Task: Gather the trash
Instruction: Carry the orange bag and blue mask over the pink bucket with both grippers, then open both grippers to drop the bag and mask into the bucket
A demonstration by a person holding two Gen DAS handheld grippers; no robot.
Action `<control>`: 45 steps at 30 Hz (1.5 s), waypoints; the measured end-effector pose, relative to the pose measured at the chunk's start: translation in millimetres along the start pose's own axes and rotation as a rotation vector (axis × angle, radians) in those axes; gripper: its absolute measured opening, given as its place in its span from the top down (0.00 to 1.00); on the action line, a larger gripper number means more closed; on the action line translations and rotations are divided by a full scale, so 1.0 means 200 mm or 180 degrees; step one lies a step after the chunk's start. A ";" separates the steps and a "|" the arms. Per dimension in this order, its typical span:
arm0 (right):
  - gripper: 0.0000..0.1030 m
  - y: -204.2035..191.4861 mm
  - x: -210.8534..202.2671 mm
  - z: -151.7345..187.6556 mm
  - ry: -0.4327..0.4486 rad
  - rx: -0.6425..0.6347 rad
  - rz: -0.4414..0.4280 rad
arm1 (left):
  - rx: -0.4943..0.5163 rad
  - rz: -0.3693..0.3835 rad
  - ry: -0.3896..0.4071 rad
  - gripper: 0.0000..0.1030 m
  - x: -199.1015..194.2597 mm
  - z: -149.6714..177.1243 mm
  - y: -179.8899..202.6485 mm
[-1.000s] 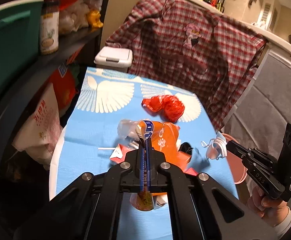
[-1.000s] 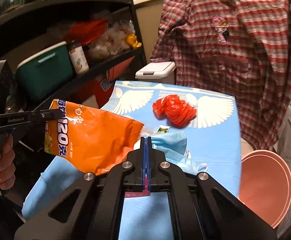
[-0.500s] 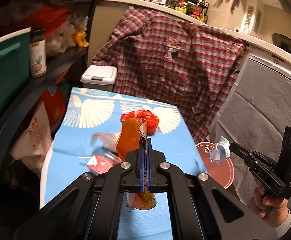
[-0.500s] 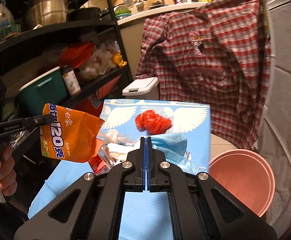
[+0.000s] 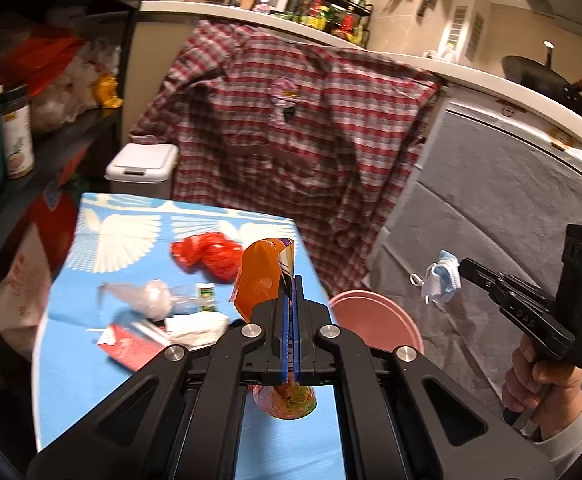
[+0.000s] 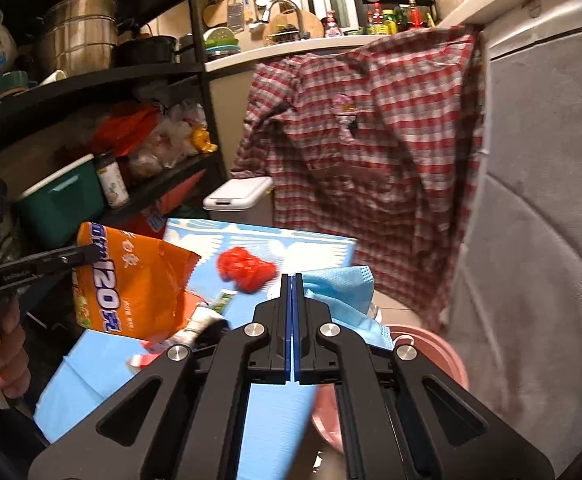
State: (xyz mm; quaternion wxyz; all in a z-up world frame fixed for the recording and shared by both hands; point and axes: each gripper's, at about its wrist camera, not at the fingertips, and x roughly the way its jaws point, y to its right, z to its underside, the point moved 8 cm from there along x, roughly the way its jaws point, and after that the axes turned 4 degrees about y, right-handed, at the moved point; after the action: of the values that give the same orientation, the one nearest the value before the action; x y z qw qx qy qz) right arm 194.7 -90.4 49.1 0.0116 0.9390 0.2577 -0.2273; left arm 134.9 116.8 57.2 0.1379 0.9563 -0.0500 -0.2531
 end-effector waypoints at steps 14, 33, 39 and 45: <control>0.99 0.29 0.09 0.24 -0.0150 0.0642 0.0151 | 0.0193 0.0311 -0.0159 0.99 0.21 0.08 0.34; 0.99 0.44 0.22 0.37 -0.0353 0.0768 0.0262 | 0.0376 0.0544 -0.0564 0.99 0.53 0.25 0.66; 0.99 0.46 0.25 0.40 -0.0415 0.0737 0.0310 | 0.0354 0.0522 -0.0670 0.99 0.62 0.29 0.69; 0.99 0.49 0.27 0.42 -0.0454 0.0744 0.0354 | 0.0363 0.0515 -0.0741 0.99 0.69 0.32 0.71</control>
State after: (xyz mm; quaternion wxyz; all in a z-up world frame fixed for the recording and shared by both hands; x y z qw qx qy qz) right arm 248.5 -162.3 -58.8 -0.0670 0.9282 0.1757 -0.3209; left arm 218.7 -57.2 -20.6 0.0966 0.9196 -0.1569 -0.3470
